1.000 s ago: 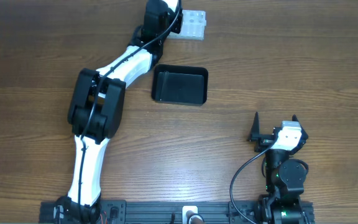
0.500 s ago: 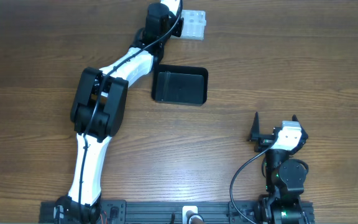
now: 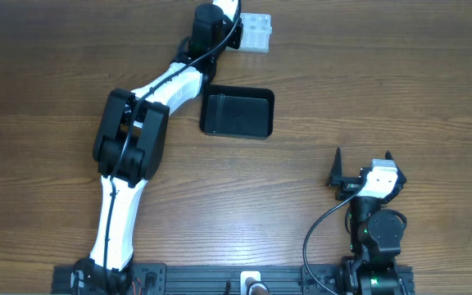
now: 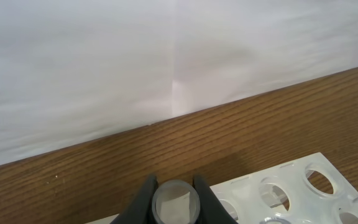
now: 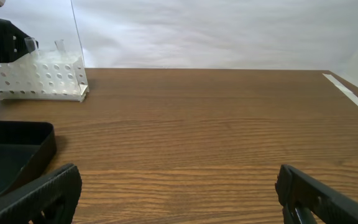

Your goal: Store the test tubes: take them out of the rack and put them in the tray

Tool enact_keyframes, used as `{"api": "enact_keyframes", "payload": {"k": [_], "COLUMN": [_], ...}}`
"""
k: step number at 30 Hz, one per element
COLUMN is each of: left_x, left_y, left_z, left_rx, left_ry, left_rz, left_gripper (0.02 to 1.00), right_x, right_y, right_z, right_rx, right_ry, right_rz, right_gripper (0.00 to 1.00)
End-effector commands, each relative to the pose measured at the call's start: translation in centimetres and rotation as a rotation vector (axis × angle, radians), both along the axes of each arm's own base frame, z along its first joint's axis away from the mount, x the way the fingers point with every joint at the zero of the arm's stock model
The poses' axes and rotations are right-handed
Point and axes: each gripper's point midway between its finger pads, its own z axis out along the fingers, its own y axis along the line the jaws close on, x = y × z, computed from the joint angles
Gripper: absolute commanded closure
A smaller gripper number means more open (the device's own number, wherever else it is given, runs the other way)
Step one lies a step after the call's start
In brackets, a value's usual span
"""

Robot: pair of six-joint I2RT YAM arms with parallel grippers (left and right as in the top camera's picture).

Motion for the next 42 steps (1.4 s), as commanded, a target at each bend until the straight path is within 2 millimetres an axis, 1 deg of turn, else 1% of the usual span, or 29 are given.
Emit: {"api": "enact_keyframes", "payload": {"k": [1,5,7,9,12,15,18,20,21,22,24,27,29,30,31,32,33,34,37,39,42], "left_x": [0.0,0.0,-0.1,-0.1,-0.2,-0.3,-0.6,-1.0,-1.1,-1.7,-2.5,-3.9,-5.0,-5.9,-7.1,-8.0,-8.5,-9.4,-11.3,-12.4,-13.5], "left_y": [-0.2,-0.2,-0.3,-0.5,-0.4,-0.2,0.3,0.8,0.9,1.2,1.6,2.1,2.2,2.2,2.1,2.5,2.7,3.1,3.9,4.4,4.8], "left_z": [-0.9,-0.6,0.0,1.0,3.2,6.2,9.6,12.8,13.8,16.0,18.8,22.0,23.1,22.9,21.1,18.3,17.0,14.7,9.5,6.5,3.3], "left_rx": [0.006,0.004,0.001,-0.004,-0.017,-0.029,-0.04,-0.054,-0.059,-0.07,-0.082,-0.092,-0.087,-0.079,-0.06,-0.055,-0.046,-0.027,0.013,0.033,0.04], "left_ry": [0.007,0.003,-0.004,-0.019,-0.05,-0.093,-0.145,-0.19,-0.203,-0.228,-0.256,-0.277,-0.254,-0.197,-0.089,0.048,0.108,0.203,0.409,0.517,0.633], "left_rz": [-0.015,-0.015,-0.016,-0.018,-0.018,-0.009,0.008,0.029,0.032,0.033,0.034,0.033,0.013,-0.007,-0.028,-0.011,-0.003,0.01,0.045,0.076,0.116], "left_gripper": [0.976,0.978,0.978,0.976,0.978,0.978,0.978,0.978,0.976,0.978,0.978,0.978,0.974,0.976,0.976,0.976,0.978,0.978,0.976,0.976,0.976], "right_x": [0.0,0.0,0.0,0.0,0.0,0.0,0.0,0.0,0.0,0.0,0.0,0.0,0.0,0.0,0.0,0.0,0.0,0.0,0.0,0.0,0.0], "right_y": [-0.1,-0.1,-0.1,-0.1,-0.1,-0.1,-0.1,-0.1,-0.1,-0.1,-0.1,-0.1,-0.1,-0.1,-0.1,-0.1,-0.1,-0.1,-0.1,-0.1,-0.1], "right_z": [-0.2,-0.2,-0.2,-0.2,-0.2,-0.2,-0.2,-0.2,-0.2,-0.2,-0.2,-0.2,-0.2,-0.2,-0.2,-0.2,-0.2,-0.2,-0.2,-0.2,-0.2], "right_rx": [-0.003,-0.003,-0.002,-0.003,-0.003,-0.003,-0.003,-0.003,-0.003,-0.003,-0.003,-0.003,-0.003,-0.002,-0.003,-0.003,-0.003,-0.003,-0.002,-0.003,-0.003], "right_ry": [0.002,0.002,0.002,0.002,0.002,0.002,0.002,0.002,0.002,0.002,0.002,0.002,0.002,0.002,0.002,0.002,0.002,0.002,0.002,0.002,0.002], "right_rz": [-0.01,-0.01,-0.01,-0.01,-0.01,-0.01,-0.01,-0.01,-0.01,-0.01,-0.01,-0.01,-0.01,-0.01,-0.01,-0.01,-0.01,-0.01,-0.01,-0.01,-0.01], "right_gripper": [0.009,0.007,0.007,0.007,0.009,0.007,0.009,0.009,0.009,0.007,0.007,0.007,0.007,0.007,0.009,0.009,0.009,0.007,0.009,0.007,0.009]}}
